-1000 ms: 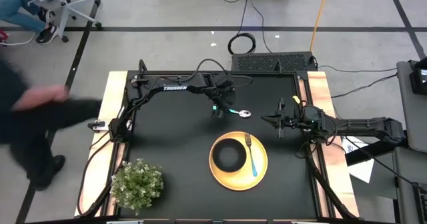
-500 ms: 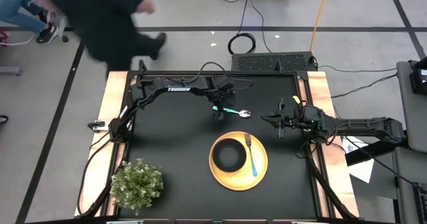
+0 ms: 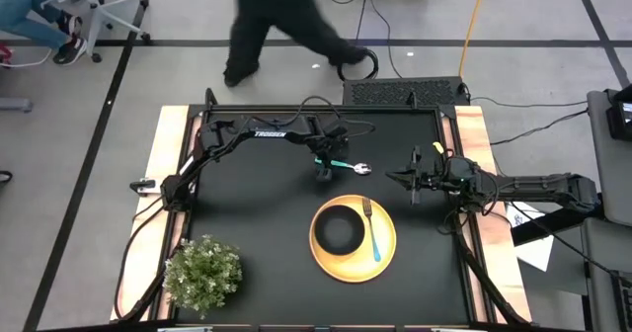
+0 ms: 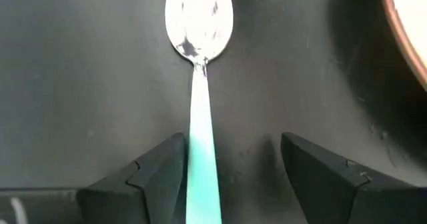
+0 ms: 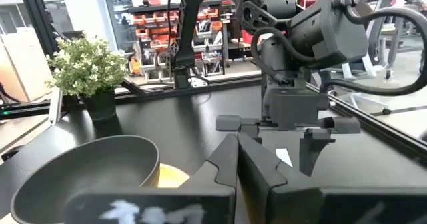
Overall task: Set table place
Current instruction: Put the blue spoon into the black bowl
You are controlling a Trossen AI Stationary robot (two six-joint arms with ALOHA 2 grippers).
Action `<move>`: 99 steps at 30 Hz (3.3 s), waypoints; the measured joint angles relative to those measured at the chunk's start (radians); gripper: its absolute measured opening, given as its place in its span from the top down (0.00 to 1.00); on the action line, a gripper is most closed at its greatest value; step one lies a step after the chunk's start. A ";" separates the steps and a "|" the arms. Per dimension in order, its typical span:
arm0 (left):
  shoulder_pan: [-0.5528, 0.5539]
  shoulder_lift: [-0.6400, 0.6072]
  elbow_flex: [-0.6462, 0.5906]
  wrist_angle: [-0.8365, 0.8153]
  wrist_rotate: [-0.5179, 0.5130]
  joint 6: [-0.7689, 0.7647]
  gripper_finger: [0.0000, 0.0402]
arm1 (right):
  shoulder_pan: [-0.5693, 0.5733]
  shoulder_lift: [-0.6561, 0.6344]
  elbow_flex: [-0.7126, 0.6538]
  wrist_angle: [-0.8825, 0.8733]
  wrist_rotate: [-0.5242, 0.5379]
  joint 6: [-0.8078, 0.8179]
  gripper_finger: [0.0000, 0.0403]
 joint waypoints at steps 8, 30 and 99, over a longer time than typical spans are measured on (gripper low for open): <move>0.012 -0.003 0.001 0.028 0.005 -0.004 0.38 | 0.000 0.006 0.000 0.010 0.000 0.000 1.00; 0.011 0.028 0.000 0.050 -0.014 0.015 0.38 | 0.000 0.008 0.000 0.016 0.000 0.014 1.00; -0.013 -0.157 0.000 0.034 -0.096 0.031 0.88 | 0.001 0.014 0.000 0.008 -0.001 0.041 1.00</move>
